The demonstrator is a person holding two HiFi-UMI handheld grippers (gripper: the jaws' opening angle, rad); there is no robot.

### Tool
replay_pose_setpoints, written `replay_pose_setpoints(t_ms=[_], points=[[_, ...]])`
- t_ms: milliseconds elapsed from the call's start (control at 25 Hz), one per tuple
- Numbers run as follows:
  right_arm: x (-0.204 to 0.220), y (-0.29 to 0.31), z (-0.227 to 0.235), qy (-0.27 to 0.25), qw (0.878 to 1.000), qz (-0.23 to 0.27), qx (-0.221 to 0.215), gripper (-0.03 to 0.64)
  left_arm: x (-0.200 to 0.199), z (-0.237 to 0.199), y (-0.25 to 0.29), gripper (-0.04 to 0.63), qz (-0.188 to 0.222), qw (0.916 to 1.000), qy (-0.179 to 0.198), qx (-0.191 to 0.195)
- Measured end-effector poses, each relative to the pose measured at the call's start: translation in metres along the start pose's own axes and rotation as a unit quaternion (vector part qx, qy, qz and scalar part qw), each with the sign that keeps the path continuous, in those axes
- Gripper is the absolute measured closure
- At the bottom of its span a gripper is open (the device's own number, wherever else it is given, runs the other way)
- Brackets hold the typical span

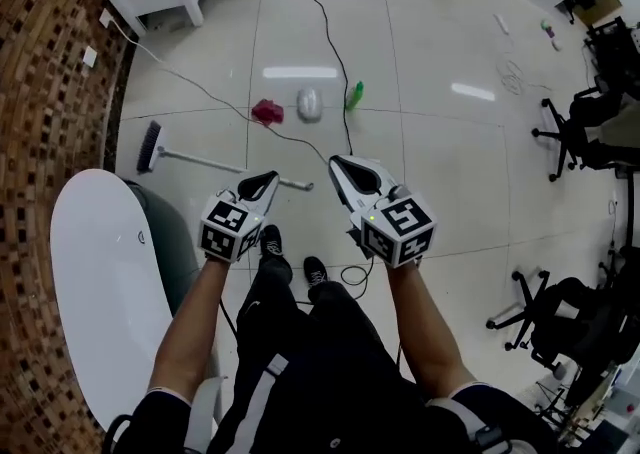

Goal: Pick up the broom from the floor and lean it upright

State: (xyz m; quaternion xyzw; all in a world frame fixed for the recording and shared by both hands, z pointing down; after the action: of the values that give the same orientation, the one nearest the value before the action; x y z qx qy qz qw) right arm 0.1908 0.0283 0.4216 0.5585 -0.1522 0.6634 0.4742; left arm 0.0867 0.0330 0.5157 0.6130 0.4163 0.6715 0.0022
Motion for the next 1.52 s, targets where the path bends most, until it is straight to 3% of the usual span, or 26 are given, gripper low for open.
replay_pose_setpoints(t_ms=[280,640,880,1080,1280,1520], points=[[0.071,0.029,0.063,0.037,0.998,-0.001,0.057,0.612,0.104,-0.01,0.109,0.594,-0.07,0.9918,0.053,0.093],[0.228,0.072,0.148,0.064,0.995,-0.002,0.071,0.612,0.276,-0.004,0.257,0.592,-0.136,0.9761,0.114,0.125],[0.348,0.107,0.19,0.081,0.994,-0.023,0.065,0.614,0.376,-0.001,0.345,0.545,-0.161,0.9658,0.144,0.144],[0.433,0.131,0.224,0.108,0.99,-0.038,0.08,0.612,0.453,0.002,0.395,0.487,-0.185,0.951,0.184,0.166],[0.487,0.157,0.241,0.111,0.989,-0.05,0.079,0.614,0.523,0.004,0.435,0.442,-0.201,0.9336,0.232,0.184],[0.52,0.175,0.251,0.113,0.99,-0.044,0.071,0.613,0.552,0.007,0.463,0.421,-0.197,0.9162,0.289,0.195]])
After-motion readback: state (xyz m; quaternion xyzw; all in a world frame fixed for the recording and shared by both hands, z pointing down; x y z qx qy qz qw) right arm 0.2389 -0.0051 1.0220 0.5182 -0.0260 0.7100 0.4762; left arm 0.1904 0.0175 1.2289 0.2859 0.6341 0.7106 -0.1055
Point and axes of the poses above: the fingertips, and each gripper's own axes: y forward along the fingers, z to its right, x out of its underside, the point moved 1 cm from there along -y, backward along the fingers, and after that the axes turned 15 degrees about -x, right-handed, at the moved point
